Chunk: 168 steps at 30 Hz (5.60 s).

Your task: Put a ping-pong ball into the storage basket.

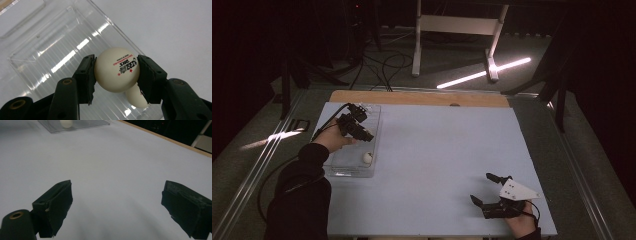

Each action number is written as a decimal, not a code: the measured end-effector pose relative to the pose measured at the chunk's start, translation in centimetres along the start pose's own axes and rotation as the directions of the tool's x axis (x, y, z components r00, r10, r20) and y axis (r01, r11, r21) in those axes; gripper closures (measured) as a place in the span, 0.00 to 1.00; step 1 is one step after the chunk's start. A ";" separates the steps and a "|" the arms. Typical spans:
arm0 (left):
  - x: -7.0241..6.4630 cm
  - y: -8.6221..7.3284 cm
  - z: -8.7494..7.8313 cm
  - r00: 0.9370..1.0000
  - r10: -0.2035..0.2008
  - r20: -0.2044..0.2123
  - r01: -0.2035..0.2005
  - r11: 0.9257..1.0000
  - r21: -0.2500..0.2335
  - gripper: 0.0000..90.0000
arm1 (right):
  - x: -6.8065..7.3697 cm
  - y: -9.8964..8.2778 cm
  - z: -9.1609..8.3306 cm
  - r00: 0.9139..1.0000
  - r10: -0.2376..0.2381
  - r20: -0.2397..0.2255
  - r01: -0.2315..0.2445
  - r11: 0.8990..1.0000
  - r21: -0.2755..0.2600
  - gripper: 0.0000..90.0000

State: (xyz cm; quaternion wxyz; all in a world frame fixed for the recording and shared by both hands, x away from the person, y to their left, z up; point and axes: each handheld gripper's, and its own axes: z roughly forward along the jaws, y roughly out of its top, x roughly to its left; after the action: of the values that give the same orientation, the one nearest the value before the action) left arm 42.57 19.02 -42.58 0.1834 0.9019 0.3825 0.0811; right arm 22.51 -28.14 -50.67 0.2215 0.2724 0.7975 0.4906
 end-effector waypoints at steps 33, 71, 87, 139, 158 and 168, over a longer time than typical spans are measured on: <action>0.9 -0.6 2.5 0.993 -0.115 -0.003 0.115 0.991 0.064 0.49 | 0.0 0.0 0.0 1.000 0.000 -0.001 0.000 1.000 0.003 0.11; -0.5 0.8 -1.1 0.987 -0.058 0.150 0.077 0.990 -0.119 0.00 | 0.0 0.0 0.0 1.000 -0.004 0.002 0.004 1.000 0.003 0.11; -3.4 2.2 -1.6 0.972 0.084 0.218 -0.020 0.960 -0.280 0.00 | 0.0 0.0 0.1 1.000 -0.003 -0.001 0.003 1.000 0.002 0.11; -11.9 2.9 0.8 0.895 0.350 0.277 -0.222 0.887 -0.404 0.00 | -0.2 0.1 -0.3 1.000 0.003 0.009 -0.003 1.000 -0.009 0.11; -14.9 1.0 1.9 0.851 0.403 0.337 -0.266 0.884 -0.386 0.00 | -0.2 0.1 -0.3 1.000 0.008 0.007 -0.008 1.000 -0.011 0.11; -15.6 -0.4 2.4 0.840 0.397 0.370 -0.249 0.888 -0.387 0.00 | -0.1 0.1 -0.2 1.000 0.005 0.006 -0.005 1.000 -0.010 0.11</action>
State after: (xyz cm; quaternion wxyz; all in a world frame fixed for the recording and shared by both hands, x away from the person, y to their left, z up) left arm 32.17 7.42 -45.03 0.3937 0.9058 0.1529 -0.0326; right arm 22.49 -28.31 -50.50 0.2239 0.2749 0.7937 0.4943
